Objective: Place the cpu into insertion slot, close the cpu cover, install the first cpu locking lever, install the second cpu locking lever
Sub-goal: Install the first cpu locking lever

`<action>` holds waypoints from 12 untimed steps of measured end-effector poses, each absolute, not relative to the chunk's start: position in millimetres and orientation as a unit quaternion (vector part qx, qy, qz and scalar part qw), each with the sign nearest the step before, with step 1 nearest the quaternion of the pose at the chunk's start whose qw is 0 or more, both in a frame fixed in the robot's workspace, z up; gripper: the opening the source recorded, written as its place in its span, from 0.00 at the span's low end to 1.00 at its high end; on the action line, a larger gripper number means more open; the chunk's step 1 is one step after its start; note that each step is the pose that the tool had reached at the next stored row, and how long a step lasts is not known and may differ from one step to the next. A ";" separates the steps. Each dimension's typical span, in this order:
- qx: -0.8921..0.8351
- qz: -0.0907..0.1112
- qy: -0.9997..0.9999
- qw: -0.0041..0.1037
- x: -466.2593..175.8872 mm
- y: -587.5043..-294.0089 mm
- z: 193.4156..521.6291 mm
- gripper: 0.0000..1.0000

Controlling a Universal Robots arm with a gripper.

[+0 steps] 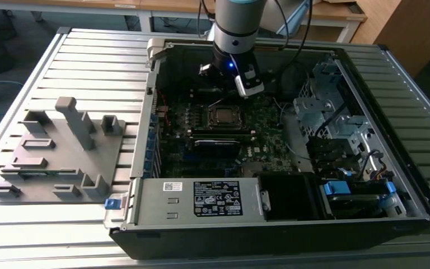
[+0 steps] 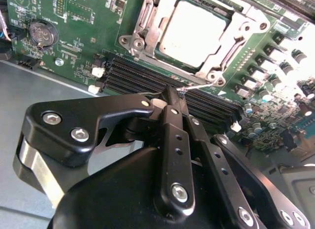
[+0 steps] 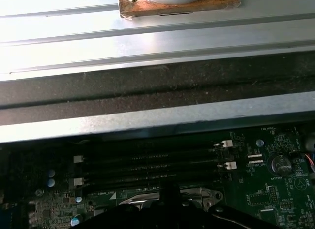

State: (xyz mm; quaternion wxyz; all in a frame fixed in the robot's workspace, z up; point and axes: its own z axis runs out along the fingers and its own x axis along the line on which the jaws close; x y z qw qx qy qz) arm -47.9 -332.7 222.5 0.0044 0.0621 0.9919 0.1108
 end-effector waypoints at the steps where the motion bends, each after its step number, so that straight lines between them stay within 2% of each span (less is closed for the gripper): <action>1: 0.062 0.112 0.992 0.004 -47.9 -332.6 222.0 0.10; 12: 0.062 0.115 0.991 0.004 -47.9 -332.6 220.0 0.10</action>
